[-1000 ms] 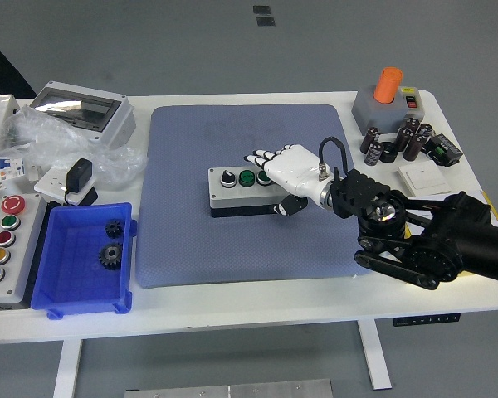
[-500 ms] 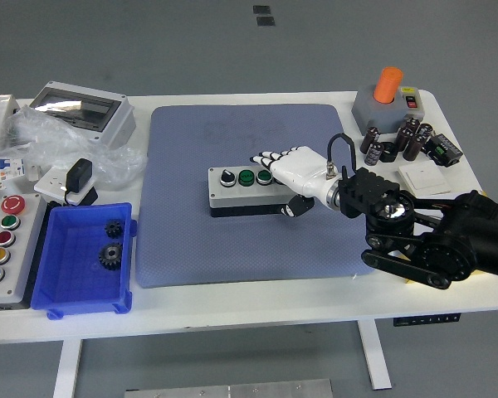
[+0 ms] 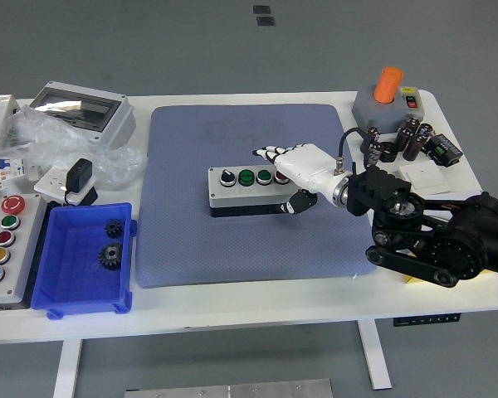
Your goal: Pick up the button,place it on the desk,press the button,press the button
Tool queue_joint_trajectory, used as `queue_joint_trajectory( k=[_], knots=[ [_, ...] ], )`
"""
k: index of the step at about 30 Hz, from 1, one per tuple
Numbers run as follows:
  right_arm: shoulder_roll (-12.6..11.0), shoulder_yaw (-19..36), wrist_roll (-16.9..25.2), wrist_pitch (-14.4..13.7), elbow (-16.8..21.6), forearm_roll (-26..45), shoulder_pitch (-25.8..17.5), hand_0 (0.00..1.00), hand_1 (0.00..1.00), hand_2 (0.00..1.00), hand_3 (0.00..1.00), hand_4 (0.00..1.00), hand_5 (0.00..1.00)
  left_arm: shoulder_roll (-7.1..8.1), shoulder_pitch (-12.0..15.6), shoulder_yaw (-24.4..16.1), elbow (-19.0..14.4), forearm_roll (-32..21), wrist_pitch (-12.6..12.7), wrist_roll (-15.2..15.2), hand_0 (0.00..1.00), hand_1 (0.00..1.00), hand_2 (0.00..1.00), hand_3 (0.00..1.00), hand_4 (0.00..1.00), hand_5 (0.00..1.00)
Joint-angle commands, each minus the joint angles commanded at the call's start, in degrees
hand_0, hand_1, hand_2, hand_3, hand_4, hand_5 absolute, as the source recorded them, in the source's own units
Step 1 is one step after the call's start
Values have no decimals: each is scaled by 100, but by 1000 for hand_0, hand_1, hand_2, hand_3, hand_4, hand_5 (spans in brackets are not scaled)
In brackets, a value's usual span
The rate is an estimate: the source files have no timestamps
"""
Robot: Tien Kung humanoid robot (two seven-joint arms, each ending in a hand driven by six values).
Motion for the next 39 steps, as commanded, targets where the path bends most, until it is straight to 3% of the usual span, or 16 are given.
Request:
queue_joint_trajectory(
  k=[7, 15, 21, 32, 36, 39],
  knots=[
    [-28, 80, 60, -20, -52, 250, -48, 771, 820, 998, 998, 877, 95, -4, 5, -5, 0, 7, -11, -21, 734, 741, 634, 661, 604, 197],
    [138, 145, 147, 38, -338, 596, -93, 768, 815, 998, 998, 878, 98, 6, -16, -37, 0, 45, -25, -20, 734, 741, 634, 661, 594, 184],
    [128, 146, 177, 43, -381, 798, -117, 788, 841, 998, 998, 877, 100, 8, -22, -41, 0, 51, -25, -23, 734, 742, 633, 659, 593, 180],
    [-162, 162, 202, -64, 66, 1195, -89, 788, 840, 998, 998, 888, 134, 16, -7, -5, 0, 4, 3, -36, 735, 743, 632, 655, 592, 178],
    [-301, 503, 76, -2, 190, 1016, -148, 785, 833, 998, 998, 886, 129, 18, -29, 0, 0, -1, 24, -71, 736, 744, 632, 653, 590, 174],
    [-572, 902, -158, 142, 473, 972, -222, 785, 833, 998, 998, 886, 129, 17, -38, 11, 0, -13, 31, -85, 736, 744, 632, 653, 590, 174]
  ],
)
